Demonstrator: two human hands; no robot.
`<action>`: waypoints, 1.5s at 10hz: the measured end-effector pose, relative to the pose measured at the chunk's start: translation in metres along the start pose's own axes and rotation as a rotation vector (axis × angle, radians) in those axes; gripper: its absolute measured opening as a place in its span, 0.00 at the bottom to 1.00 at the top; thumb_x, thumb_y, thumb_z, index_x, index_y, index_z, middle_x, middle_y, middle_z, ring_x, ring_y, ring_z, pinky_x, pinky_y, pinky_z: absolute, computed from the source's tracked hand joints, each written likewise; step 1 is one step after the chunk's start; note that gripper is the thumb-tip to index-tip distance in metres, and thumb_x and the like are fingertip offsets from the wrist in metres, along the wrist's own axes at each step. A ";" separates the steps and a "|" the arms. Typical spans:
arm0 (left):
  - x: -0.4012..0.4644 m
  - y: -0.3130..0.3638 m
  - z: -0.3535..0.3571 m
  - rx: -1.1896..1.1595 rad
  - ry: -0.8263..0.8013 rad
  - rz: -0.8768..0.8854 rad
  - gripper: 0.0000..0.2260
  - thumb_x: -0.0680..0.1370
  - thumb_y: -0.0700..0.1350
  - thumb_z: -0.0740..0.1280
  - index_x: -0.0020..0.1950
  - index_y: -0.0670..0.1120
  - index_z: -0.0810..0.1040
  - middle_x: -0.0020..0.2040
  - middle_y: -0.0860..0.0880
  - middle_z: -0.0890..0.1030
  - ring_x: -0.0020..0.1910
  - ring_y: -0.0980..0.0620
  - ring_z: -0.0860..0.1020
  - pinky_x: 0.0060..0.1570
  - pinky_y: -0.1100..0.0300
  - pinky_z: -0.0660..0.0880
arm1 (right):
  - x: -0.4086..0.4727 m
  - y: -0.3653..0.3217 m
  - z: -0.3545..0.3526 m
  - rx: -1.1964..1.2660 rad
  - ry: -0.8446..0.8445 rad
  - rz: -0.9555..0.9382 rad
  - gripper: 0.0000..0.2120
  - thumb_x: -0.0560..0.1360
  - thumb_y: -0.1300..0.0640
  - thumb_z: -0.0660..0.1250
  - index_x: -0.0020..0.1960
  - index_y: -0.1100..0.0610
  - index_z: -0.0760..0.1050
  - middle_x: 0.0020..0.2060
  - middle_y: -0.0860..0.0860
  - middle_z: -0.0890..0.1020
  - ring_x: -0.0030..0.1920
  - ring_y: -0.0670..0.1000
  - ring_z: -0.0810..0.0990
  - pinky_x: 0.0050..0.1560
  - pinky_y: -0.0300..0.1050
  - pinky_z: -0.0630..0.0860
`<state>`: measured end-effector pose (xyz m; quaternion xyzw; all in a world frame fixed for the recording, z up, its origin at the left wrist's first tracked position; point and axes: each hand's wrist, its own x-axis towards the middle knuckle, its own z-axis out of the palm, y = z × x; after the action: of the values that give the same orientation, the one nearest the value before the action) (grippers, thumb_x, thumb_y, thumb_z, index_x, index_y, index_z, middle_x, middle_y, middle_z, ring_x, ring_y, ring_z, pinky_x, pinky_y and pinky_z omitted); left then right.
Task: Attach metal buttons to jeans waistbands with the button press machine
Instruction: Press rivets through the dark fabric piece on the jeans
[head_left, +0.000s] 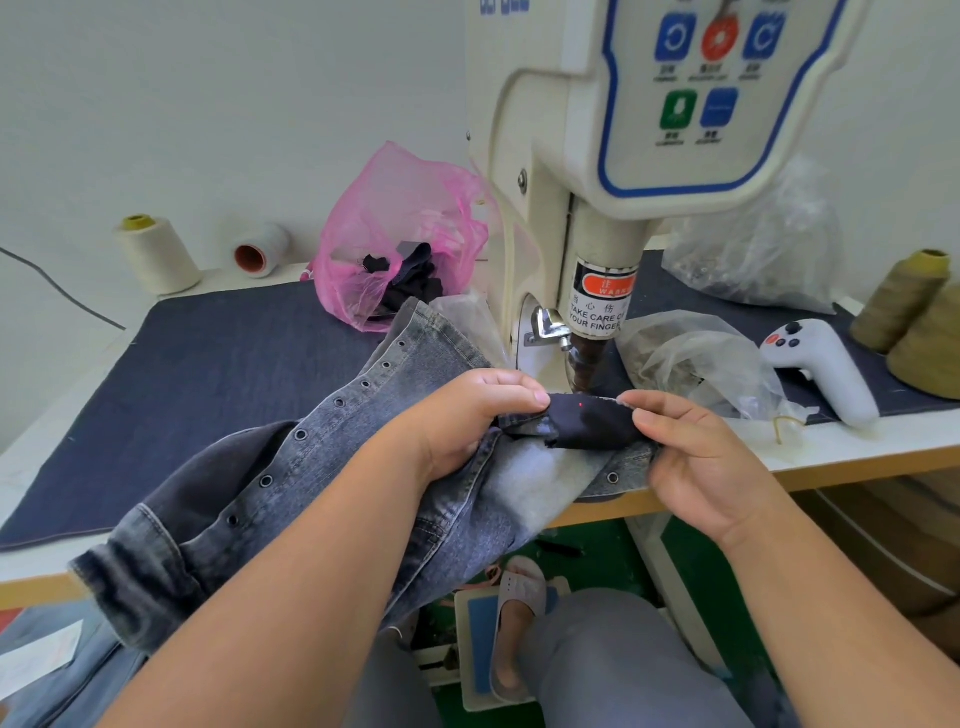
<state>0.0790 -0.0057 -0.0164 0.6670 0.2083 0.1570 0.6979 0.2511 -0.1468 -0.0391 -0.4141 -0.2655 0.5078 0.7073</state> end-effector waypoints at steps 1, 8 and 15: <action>0.000 0.000 0.000 0.009 0.000 0.003 0.06 0.70 0.44 0.68 0.33 0.50 0.82 0.36 0.50 0.81 0.38 0.55 0.79 0.44 0.64 0.74 | 0.000 0.000 0.000 0.011 -0.017 0.000 0.12 0.68 0.66 0.64 0.38 0.56 0.86 0.41 0.55 0.86 0.43 0.51 0.85 0.45 0.45 0.83; 0.001 -0.002 0.002 0.078 0.048 -0.005 0.04 0.69 0.46 0.69 0.34 0.50 0.82 0.37 0.51 0.81 0.41 0.54 0.77 0.52 0.55 0.69 | 0.001 0.000 0.001 0.002 0.003 0.004 0.12 0.68 0.67 0.64 0.37 0.57 0.85 0.39 0.55 0.86 0.41 0.51 0.85 0.42 0.43 0.83; 0.000 0.002 0.004 0.060 0.063 -0.025 0.04 0.68 0.44 0.69 0.33 0.49 0.81 0.38 0.49 0.79 0.42 0.51 0.76 0.52 0.54 0.69 | 0.002 0.000 0.001 -0.003 0.011 0.013 0.11 0.67 0.66 0.65 0.37 0.57 0.85 0.40 0.55 0.86 0.41 0.51 0.85 0.42 0.44 0.83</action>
<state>0.0810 -0.0094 -0.0142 0.6799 0.2432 0.1631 0.6723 0.2512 -0.1449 -0.0387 -0.4197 -0.2596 0.5095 0.7049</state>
